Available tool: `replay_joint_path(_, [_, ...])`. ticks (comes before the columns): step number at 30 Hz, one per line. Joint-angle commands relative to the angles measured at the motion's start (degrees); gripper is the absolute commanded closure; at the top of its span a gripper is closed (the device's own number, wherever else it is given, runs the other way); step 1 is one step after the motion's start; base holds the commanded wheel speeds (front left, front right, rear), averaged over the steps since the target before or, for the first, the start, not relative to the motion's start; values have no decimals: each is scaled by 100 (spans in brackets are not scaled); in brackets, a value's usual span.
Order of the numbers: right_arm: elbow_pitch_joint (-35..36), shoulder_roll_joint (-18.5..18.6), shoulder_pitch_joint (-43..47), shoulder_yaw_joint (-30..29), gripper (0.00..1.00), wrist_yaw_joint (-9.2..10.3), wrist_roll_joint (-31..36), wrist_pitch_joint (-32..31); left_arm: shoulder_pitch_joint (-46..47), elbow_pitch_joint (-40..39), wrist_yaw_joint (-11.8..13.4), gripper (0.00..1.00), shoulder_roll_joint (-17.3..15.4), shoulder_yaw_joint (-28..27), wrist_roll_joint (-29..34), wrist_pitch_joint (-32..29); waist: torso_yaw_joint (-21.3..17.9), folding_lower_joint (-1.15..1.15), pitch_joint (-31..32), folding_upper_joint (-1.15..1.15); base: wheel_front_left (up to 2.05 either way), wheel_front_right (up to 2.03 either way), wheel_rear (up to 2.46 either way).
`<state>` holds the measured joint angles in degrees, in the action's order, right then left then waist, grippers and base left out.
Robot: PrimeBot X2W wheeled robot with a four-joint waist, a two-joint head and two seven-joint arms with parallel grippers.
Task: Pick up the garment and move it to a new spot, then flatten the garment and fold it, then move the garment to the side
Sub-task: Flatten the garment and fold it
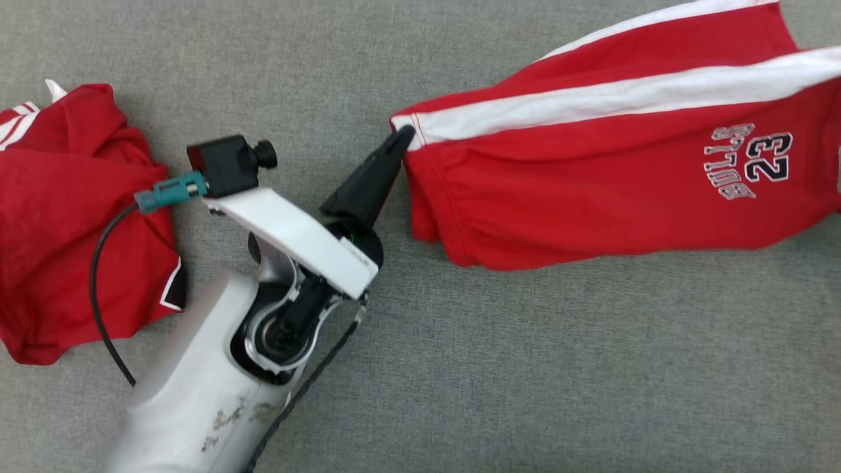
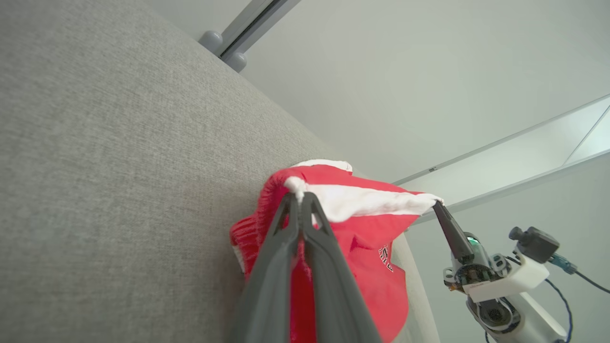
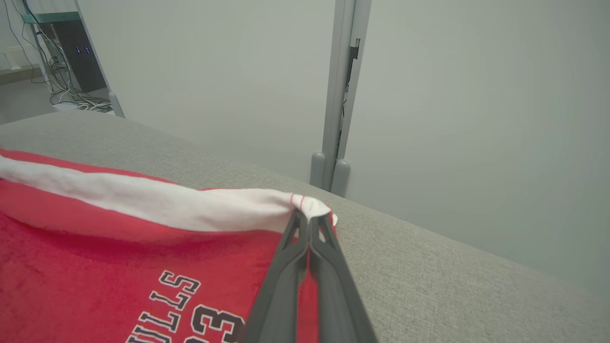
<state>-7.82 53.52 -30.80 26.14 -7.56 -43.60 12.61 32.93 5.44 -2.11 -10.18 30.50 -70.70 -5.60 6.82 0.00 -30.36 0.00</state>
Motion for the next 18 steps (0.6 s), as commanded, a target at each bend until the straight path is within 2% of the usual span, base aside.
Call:
replay_joint_path(1, [-139,22,-354,255,100,15,-105,-48,214,152,-8,100,22,-53,-24,-20,55,0,-93,0,0,0,0])
replay_joint_path(8, [-744,138,-1547,1267,100,15,-365,-201,674,642,-99,100,135,-41,11,-79,150,0,-290,0,0,0,0])
replay_joint_path(18, [-1300,261,-2553,2060,100,15,-666,-54,934,979,-302,100,271,34,77,29,231,0,-406,0,0,0,0])
